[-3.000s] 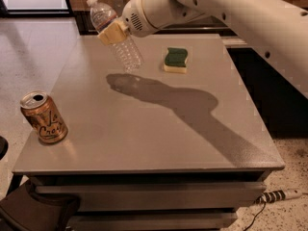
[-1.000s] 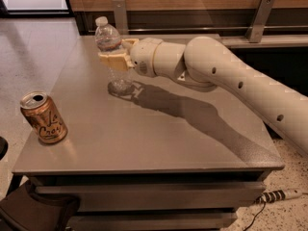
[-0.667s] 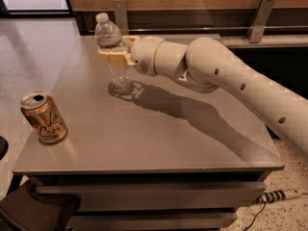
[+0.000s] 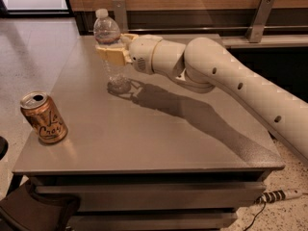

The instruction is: Place water bottle upright

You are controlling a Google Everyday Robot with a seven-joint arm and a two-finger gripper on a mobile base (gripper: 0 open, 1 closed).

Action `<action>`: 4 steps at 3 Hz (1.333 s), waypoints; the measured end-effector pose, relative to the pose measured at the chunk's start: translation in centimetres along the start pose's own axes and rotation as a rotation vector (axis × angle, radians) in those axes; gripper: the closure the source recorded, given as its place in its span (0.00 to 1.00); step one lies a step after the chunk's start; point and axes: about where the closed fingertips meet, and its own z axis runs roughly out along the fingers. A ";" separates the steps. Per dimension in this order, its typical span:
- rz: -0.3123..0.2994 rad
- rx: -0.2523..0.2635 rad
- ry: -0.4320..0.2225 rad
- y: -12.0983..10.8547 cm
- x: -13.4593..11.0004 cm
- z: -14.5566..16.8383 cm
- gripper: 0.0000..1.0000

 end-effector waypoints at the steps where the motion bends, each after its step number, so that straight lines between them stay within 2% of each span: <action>1: 0.022 -0.002 -0.023 0.0 0.2 0.6 1.00; 2: 0.032 0.001 -0.038 0.1 0.4 0.6 1.00; 4: 0.019 0.069 -0.039 0.9 2.7 -1.8 1.00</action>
Offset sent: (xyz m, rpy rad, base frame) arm 0.0032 -0.0003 -0.0092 0.0712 0.0116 -0.0104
